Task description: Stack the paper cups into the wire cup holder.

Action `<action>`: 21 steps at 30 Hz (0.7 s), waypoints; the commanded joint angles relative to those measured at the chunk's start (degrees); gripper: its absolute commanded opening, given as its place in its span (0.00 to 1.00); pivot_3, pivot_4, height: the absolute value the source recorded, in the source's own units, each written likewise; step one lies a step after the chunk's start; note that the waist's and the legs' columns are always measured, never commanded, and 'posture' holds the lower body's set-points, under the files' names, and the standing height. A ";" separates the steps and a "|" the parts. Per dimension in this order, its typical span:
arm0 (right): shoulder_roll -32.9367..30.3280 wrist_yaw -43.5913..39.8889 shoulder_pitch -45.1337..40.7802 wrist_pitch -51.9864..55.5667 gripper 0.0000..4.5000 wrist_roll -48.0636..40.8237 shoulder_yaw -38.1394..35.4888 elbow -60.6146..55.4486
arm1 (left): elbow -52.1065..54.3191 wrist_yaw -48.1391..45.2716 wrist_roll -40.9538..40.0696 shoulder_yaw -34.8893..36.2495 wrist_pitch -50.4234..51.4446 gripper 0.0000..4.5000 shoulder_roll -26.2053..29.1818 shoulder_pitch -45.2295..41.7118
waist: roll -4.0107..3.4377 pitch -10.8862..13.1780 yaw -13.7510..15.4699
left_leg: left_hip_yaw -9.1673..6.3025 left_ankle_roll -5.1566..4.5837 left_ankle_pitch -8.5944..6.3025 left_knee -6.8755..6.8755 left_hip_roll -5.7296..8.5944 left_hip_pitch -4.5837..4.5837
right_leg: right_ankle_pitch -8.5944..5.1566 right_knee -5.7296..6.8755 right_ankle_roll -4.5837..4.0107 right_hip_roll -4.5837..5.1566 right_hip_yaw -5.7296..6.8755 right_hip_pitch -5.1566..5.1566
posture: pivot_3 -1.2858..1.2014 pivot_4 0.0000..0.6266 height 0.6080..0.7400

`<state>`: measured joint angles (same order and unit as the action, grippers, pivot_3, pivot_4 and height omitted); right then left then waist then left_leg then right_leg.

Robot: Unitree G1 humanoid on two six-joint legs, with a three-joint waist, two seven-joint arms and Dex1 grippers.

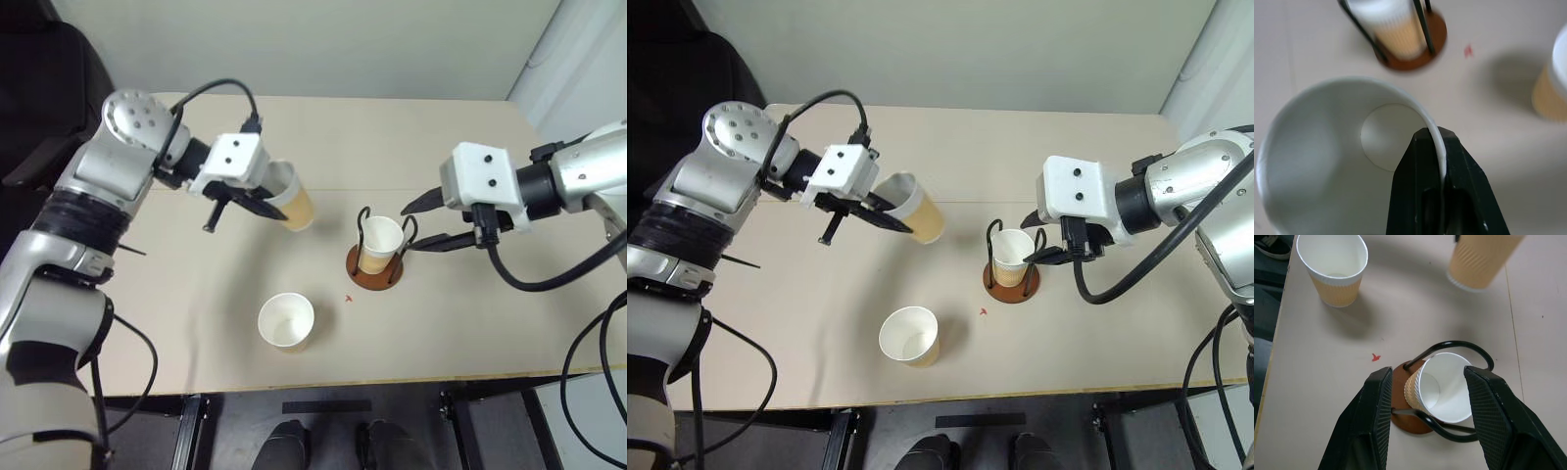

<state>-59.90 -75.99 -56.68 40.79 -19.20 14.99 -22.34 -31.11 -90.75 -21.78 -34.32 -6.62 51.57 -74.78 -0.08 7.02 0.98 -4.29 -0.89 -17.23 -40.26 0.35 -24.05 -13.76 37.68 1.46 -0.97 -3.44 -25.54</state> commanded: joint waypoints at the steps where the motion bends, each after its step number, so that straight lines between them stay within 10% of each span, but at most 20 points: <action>1: -0.73 -0.45 -0.17 -0.62 0.51 1.11 -0.71 -0.11 | 2.40 -1.75 -4.57 -0.61 1.93 0.00 -0.84 -3.29 | 0.00 0.00 -0.08 | 0.00 0.00 0.00 0.00 0.00 0.00 | 0.00 0.01 0.00 0.00 0.00 0.00 | 0.52 0.24 1.00; 21: -5.54 1.19 5.37 5.36 0.51 -1.13 -6.41 -6.55 | -4.87 -1.75 -12.70 -9.61 -0.20 0.00 -10.57 -15.45 | 0.00 0.00 0.19 | 0.03 0.00 0.00 -0.03 -0.01 -0.01 | 0.01 0.04 0.02 0.02 -0.02 0.02 | 0.52 0.24 1.00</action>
<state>-64.25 -75.29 -50.92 45.69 -19.55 11.49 -27.51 -35.90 -90.78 -33.43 -43.72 -5.55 40.92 -88.65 -0.09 7.03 1.17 -4.24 -0.90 -17.23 -40.28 0.35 -24.06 -13.75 37.73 1.48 -0.96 -3.46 -25.52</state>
